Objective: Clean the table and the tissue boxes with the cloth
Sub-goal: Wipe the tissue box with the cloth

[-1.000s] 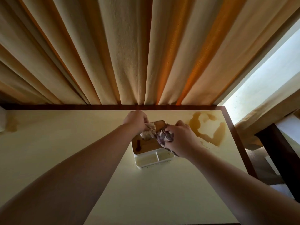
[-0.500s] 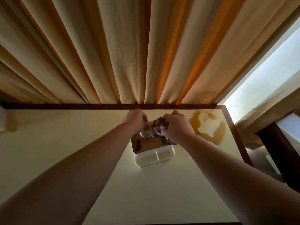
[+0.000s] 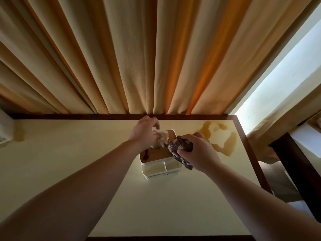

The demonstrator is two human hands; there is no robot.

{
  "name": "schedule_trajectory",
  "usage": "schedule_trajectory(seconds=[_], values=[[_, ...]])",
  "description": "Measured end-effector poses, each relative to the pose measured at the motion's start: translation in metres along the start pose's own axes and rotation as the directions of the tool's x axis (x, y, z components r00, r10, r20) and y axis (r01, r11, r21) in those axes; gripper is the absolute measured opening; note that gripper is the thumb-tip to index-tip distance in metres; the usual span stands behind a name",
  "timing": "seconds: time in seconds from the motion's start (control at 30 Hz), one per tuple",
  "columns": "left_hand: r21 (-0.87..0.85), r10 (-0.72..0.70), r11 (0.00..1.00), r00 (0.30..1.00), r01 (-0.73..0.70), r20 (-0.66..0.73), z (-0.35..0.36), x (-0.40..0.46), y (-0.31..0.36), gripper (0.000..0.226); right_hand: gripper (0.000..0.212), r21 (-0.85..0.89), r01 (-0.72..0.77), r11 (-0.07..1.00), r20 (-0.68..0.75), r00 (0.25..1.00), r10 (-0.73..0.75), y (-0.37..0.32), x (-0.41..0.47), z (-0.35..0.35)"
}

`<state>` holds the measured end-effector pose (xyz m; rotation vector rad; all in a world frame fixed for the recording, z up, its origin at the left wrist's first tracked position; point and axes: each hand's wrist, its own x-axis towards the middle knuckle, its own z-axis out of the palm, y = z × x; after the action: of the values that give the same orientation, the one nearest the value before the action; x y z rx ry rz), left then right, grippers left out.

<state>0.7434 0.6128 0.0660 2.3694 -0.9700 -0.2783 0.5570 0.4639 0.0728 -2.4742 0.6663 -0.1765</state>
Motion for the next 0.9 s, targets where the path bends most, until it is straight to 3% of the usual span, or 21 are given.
schedule_trajectory(seconds=[0.13,0.3,0.37,0.57,0.77,0.9], values=[[0.024,0.04,0.999,0.999,-0.04,0.002,-0.003,-0.006,0.01,0.02,0.05,0.009,0.015,1.0,-0.036,0.999,-0.015,-0.002,-0.005,-0.007],[-0.012,0.037,0.999,0.996,-0.038,-0.077,0.003,-0.024,0.017,0.035,0.047,0.045,0.023,0.999,-0.06,0.998,-0.021,-0.003,-0.012,-0.01],[-0.042,0.075,0.996,0.991,-0.08,-0.108,0.01,-0.042,0.023,0.032,0.044,0.068,0.037,0.997,-0.063,0.997,-0.033,-0.002,-0.017,-0.012],[-0.01,0.221,0.975,0.967,-0.224,-0.129,0.054,-0.12,0.021,0.027,0.05,0.047,0.085,0.995,0.045,0.995,-0.087,0.024,-0.058,0.005],[-0.062,0.142,0.988,0.989,-0.139,0.046,0.103,-0.174,0.022,0.037,0.061,0.01,0.058,0.998,0.211,0.976,-0.059,0.058,-0.104,0.04],[-0.069,0.08,0.995,0.979,-0.068,0.186,0.124,-0.18,0.028,0.056,0.091,0.056,-0.002,0.998,0.326,0.945,-0.017,0.075,-0.112,0.049]])
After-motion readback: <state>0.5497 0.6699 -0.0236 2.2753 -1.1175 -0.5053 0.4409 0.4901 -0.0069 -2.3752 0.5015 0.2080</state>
